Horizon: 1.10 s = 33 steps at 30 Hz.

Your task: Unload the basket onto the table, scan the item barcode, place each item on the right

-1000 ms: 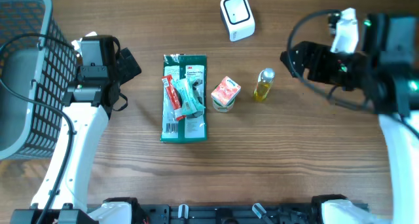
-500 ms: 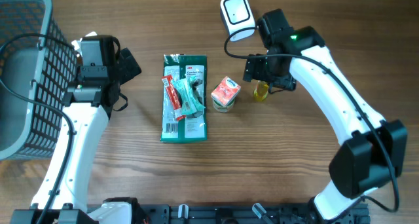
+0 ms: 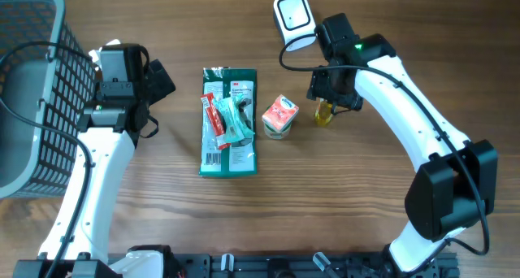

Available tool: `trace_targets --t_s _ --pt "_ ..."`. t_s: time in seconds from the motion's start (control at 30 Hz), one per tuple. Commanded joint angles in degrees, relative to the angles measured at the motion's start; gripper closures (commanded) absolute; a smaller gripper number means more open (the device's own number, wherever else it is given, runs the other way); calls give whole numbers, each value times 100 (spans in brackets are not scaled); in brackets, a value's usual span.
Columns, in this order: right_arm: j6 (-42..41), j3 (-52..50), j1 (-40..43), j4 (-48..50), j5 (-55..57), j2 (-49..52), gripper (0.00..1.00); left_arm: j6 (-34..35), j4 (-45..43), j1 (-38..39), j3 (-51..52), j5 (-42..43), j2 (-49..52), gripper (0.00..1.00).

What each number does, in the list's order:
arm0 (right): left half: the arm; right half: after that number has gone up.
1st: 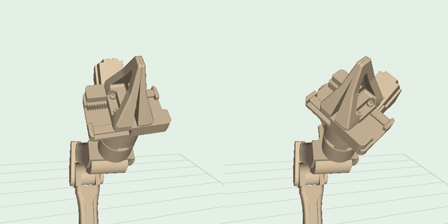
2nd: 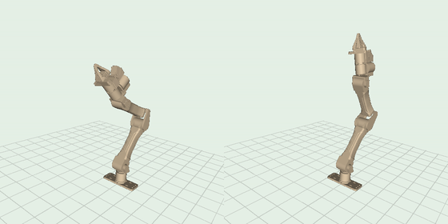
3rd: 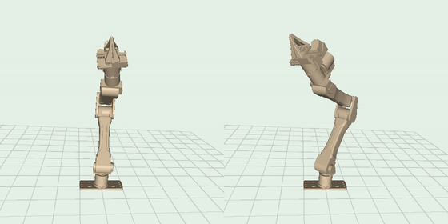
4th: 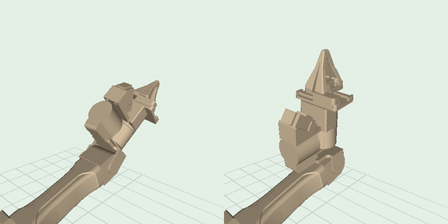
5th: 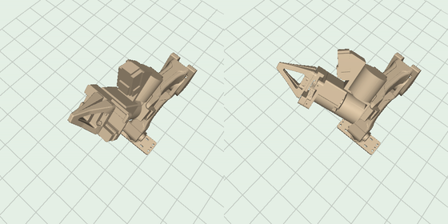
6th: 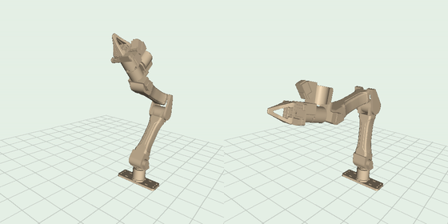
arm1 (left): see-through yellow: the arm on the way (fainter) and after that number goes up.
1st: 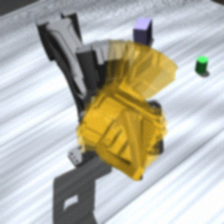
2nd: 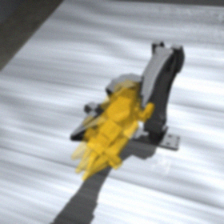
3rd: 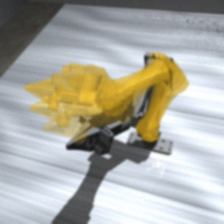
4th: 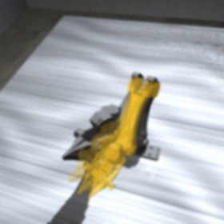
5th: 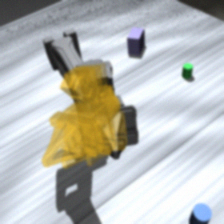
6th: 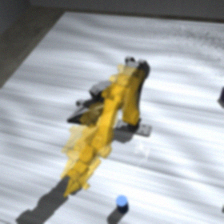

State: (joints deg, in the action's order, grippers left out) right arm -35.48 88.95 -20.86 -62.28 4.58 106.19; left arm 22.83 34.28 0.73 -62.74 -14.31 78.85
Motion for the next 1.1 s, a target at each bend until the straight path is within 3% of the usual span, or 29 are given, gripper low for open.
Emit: trace_targets --t_s 0.0,0.1,0.2,0.3,0.43,0.47,0.57,0.63,0.77,0.97,1.07 --pt "-61 -85 -17 -20 127 129 42 -7 -20 -22 -24 -74 7 0" --pt "-63 -85 -17 -79 129 129 41 -7 -20 -22 -24 -76 7 0" --pt "-66 -101 -17 -55 199 129 34 -4 -20 -22 -24 -74 7 0" --pt "-68 -234 -17 105 212 129 35 -7 -20 -22 -24 -74 7 0" --pt "-66 -321 -17 199 208 129 42 -7 -20 -22 -24 -76 7 0" --pt "-66 -321 -17 201 199 129 50 -7 -20 -22 -24 -74 7 0" --pt "-50 -273 13 155 170 109 57 -4 -20 -22 -24 -76 7 0" --pt "22 -203 94 136 -17 -7 69 -7 -20 -22 -24 -74 7 0" --pt "960 -177 634 166 -1252 -800 71 -7 -20 -22 -24 -74 7 0" --pt "3718 -179 2074 -66 -4745 -2391 71 -7 -20 -22 -24 -76 7 0" --pt "4315 -179 2544 -278 -5224 -2896 72 -7 -20 -22 -24 -76 7 0"
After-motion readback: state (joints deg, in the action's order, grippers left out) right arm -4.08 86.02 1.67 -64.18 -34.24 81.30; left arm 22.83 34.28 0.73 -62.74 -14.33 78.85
